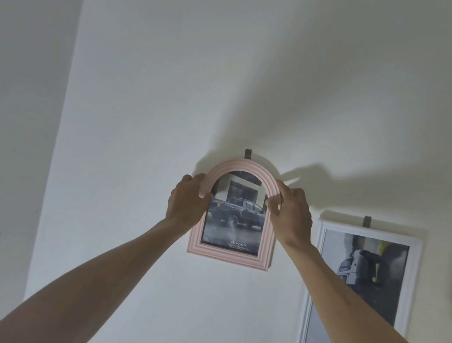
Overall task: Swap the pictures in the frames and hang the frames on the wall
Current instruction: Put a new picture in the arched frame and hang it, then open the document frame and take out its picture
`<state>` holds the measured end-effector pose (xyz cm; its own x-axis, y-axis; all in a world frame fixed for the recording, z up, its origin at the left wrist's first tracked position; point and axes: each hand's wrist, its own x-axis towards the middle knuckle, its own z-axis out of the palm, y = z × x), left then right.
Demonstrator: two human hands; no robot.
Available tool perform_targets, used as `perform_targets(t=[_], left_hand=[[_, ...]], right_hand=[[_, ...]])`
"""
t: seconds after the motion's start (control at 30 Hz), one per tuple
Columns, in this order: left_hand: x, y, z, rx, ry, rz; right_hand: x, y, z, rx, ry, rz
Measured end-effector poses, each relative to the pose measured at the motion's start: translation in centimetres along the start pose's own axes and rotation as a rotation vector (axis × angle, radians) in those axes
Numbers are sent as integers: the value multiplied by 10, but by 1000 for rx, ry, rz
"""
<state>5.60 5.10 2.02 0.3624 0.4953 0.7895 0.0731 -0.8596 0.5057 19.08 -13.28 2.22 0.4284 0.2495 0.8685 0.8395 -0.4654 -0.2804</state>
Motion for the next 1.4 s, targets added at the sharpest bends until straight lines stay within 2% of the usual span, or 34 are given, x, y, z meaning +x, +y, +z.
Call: perform_targets(t=[0.6, 0.77, 0.83, 0.93, 1.0, 1.2, 1.3, 1.4], left_hand=[[-3, -2, -5, -22, -3, -26], [-5, 1, -5, 10, 20, -35], [-10, 6, -4, 69, 99, 21], [-18, 20, 5, 178, 255, 256], [-25, 37, 15, 185, 286, 370], [-62, 103, 62, -46, 193, 514], [-82, 124, 90, -74, 54, 449], [-102, 136, 114, -132, -124, 285]], right_hand=[[-4, -3, -12, 119, -17, 2], [-7, 4, -23, 69, -20, 19], [-8, 9, -31, 57, 4, 9], [-10, 21, -46, 18, 63, -34], [-10, 32, -62, -16, 115, -28], [-19, 84, -122, -93, 227, 52], [-33, 119, -152, -82, 221, 156], [-54, 154, -172, -64, 178, 228]])
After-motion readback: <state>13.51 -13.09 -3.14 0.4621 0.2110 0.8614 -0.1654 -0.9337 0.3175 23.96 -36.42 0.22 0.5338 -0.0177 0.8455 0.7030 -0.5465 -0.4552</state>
